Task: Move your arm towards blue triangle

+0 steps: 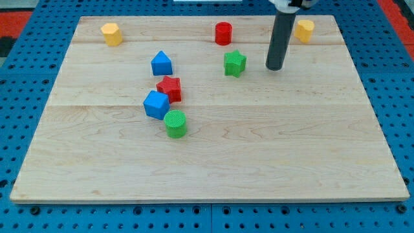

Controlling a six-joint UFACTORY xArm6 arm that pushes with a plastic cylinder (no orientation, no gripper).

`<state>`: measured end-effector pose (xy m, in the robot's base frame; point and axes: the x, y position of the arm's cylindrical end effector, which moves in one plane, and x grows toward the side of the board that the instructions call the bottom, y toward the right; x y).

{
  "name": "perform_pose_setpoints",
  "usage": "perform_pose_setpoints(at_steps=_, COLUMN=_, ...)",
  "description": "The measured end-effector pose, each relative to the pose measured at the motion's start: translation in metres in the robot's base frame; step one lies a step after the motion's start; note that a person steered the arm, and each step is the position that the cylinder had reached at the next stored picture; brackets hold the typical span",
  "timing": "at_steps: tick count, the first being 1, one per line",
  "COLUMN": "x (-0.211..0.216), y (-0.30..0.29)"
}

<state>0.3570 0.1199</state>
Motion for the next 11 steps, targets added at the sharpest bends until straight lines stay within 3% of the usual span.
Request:
perform_pose_setpoints(at_steps=2, x=0.045, y=-0.077)
perform_pose_setpoints(at_steps=5, x=0.045, y=-0.110)
perform_pose_setpoints(at_steps=7, x=0.037, y=-0.166)
perform_pose_setpoints(at_steps=9, x=-0.016, y=-0.169)
perform_pose_setpoints(at_steps=11, x=-0.032, y=-0.218)
